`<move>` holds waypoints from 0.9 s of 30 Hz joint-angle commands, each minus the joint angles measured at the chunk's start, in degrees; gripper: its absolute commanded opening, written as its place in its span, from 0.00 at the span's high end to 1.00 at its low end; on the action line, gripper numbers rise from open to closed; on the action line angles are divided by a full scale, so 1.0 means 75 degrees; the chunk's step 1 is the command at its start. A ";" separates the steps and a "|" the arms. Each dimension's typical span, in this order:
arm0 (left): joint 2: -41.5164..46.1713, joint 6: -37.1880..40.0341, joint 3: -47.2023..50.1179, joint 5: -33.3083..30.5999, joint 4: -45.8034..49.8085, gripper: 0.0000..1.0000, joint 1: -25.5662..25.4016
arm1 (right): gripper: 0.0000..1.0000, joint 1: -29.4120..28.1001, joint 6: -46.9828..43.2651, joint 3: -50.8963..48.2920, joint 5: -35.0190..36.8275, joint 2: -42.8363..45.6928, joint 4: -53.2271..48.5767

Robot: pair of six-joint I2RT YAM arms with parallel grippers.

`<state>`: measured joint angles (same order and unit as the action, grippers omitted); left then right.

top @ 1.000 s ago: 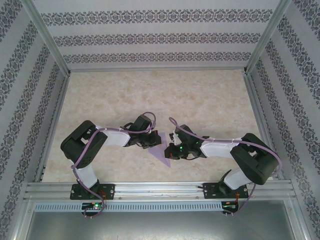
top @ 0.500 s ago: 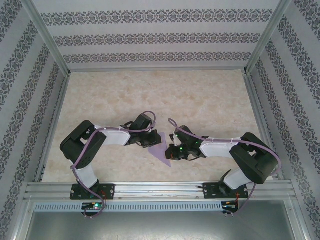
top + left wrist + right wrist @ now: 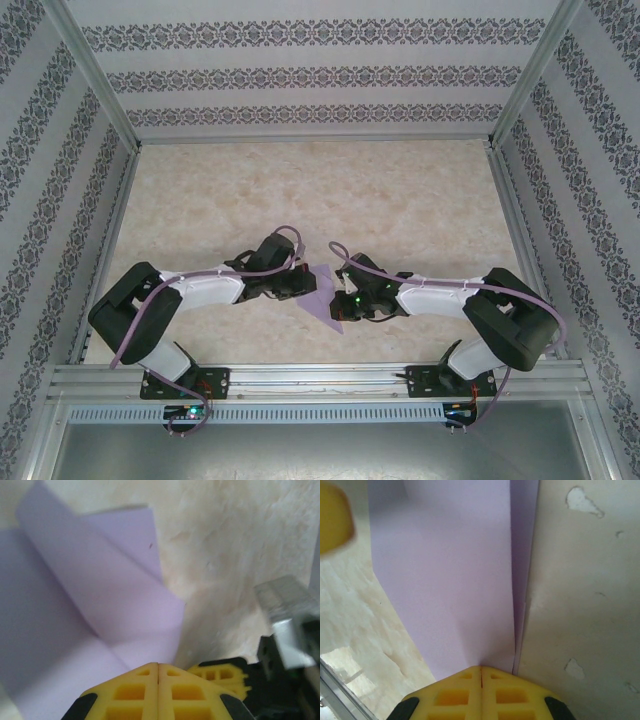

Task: Fold a paper plane with a square sheet of paper (fold left side to right side)
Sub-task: Perform the fourth fold on the wing at the bottom-center of the table.

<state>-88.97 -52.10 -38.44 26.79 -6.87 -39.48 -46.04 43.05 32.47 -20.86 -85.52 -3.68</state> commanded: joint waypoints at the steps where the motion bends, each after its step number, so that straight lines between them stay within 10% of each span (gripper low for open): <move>1: 0.0079 -0.0032 0.0062 0.0094 -0.0618 0.95 -0.0253 | 1.00 -0.0089 -0.0185 -0.0299 0.1318 -0.0552 -0.1395; 27: -0.1365 -0.0039 -0.0108 -0.0414 -0.1193 0.95 -0.0369 | 1.00 -0.0328 -0.0465 0.0144 0.1364 -0.0990 -0.2252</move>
<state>-98.19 -53.15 -39.51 26.46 -14.11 -41.34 -47.77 41.41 36.62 -18.65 -87.81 -9.69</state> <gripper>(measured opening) 0.050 0.042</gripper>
